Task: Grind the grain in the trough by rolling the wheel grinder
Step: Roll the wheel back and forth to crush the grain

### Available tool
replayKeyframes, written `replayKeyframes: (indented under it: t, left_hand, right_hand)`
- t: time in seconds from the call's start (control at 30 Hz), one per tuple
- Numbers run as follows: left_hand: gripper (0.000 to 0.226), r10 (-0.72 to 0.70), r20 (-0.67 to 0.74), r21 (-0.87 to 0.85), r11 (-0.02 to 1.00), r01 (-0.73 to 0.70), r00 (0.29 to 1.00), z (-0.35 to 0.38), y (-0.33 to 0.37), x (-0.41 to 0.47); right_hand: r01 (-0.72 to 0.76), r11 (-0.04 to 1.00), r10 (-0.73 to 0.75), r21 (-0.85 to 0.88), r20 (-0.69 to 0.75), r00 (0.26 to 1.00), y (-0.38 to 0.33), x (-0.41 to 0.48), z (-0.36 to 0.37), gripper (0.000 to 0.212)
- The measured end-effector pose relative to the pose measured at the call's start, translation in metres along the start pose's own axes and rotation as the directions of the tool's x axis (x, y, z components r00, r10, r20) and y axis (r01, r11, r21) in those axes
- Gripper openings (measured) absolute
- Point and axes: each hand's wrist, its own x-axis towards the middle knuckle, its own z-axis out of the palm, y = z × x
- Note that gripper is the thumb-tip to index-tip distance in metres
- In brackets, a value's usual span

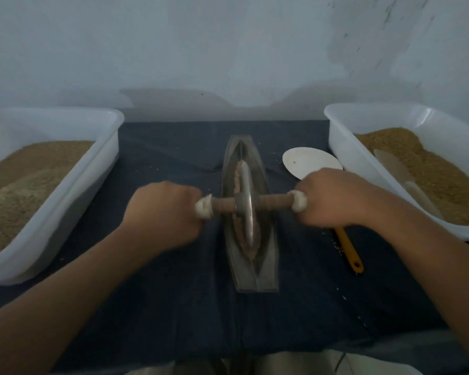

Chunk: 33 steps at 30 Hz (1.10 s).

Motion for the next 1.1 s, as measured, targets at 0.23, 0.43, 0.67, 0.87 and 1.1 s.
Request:
replayKeyframes:
  t: [0.23,0.43,0.67,0.87,1.1]
  left_hand:
    - [0.040,-0.148,0.049,-0.019,0.989,0.150,0.988,0.024,-0.007,0.052]
    - [0.036,-0.174,0.104,-0.019,0.984,0.177,0.979,0.019,-0.006,0.090]
    - [0.041,0.066,-0.088,0.063,0.996,-0.060,0.994,0.014,-0.004,-0.007]
    - [0.031,-0.099,0.007,0.090,0.991,0.098,0.995,0.011,0.000,0.084]
    - [0.031,-0.051,0.044,0.093,0.995,0.047,0.998,0.000,0.007,0.053]
  right_hand:
    - [-0.055,0.988,0.025,-0.141,-0.205,0.979,0.001,0.052,-0.013,0.028]
    - [-0.148,0.978,0.092,-0.150,-0.327,0.940,0.007,0.078,-0.011,0.041]
    - [0.003,0.999,-0.007,0.044,0.102,0.995,0.000,-0.001,0.000,0.011]
    - [-0.165,0.983,0.147,-0.077,-0.201,0.968,0.004,0.062,-0.006,0.026]
    - [-0.124,0.992,0.117,-0.031,-0.171,0.978,0.004,0.034,0.010,0.030]
